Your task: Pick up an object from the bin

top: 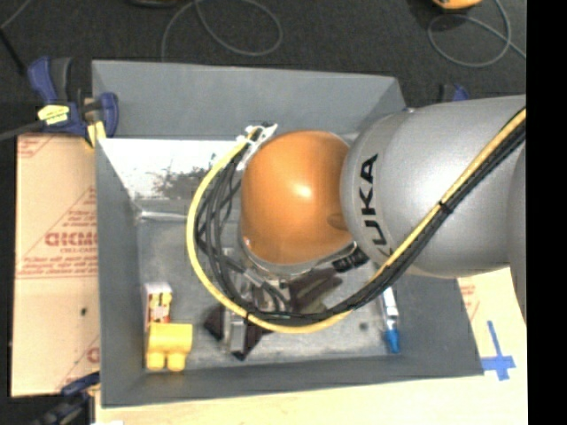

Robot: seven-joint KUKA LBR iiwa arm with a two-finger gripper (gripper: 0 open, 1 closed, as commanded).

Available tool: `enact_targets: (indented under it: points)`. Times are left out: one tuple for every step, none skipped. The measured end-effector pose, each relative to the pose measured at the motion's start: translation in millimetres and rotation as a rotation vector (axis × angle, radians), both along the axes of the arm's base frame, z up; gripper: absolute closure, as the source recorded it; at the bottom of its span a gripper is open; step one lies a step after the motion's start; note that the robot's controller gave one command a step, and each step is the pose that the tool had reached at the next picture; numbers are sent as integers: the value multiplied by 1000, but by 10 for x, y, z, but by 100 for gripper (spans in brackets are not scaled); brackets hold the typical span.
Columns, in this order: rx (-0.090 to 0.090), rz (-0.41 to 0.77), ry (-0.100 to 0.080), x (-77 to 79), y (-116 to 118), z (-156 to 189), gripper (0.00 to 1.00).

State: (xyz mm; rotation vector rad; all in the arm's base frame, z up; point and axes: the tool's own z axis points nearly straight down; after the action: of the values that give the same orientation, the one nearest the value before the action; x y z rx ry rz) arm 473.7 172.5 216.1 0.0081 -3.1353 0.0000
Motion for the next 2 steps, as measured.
enact_targets:
  points:
    - [2, -4, -8, 20, -10, 40, 0]
    - [2, 34, -11, 125, -359, -621, 0]
